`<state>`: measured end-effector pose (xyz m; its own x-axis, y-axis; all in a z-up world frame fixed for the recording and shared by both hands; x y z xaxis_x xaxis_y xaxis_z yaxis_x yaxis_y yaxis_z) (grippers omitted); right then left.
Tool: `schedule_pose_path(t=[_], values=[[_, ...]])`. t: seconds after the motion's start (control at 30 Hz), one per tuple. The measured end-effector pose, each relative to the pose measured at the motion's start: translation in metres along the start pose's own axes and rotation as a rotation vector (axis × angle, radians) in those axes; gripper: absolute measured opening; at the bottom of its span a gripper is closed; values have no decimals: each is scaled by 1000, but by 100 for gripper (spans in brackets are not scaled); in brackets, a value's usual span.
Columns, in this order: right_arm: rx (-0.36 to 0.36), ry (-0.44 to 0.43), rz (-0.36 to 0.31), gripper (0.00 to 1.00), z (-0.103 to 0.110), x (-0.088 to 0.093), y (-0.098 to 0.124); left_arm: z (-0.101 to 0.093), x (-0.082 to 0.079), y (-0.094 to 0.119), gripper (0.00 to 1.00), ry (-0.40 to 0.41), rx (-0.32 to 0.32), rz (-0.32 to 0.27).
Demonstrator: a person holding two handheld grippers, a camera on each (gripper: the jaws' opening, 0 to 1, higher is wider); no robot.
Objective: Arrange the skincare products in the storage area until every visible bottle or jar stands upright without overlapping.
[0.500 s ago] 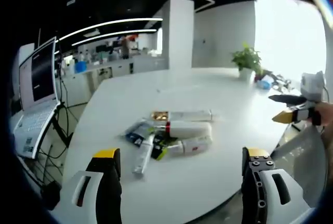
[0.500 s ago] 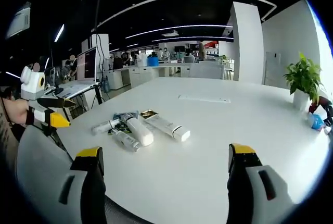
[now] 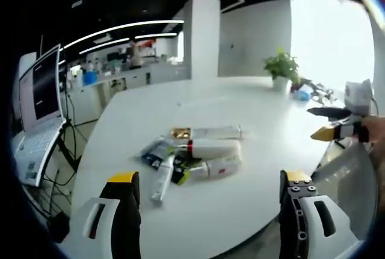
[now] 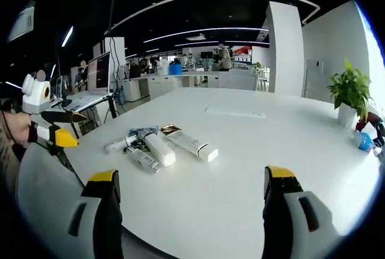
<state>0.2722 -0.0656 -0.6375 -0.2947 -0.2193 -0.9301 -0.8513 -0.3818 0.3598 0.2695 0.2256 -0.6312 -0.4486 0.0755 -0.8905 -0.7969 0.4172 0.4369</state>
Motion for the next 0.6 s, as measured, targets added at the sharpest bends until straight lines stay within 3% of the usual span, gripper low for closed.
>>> schedule_pose_path(t=[0.6], values=[[-7, -6, 26, 98, 0, 4, 0, -7, 8, -4, 95, -10, 25, 44]])
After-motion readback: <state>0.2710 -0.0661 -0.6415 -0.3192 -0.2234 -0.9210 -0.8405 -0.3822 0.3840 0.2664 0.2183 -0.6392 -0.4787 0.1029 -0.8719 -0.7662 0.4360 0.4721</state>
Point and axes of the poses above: the point that each gripper's makers call its tool centre point, and the gripper's own axes: y roughly backward along the fingers, z roughly to its left, x roughly out of its underside, the point moved 4 cm from there along y, roughly backward along the fingers, and after that the axes turned 5 degrees about y, right-handed, at the moved point
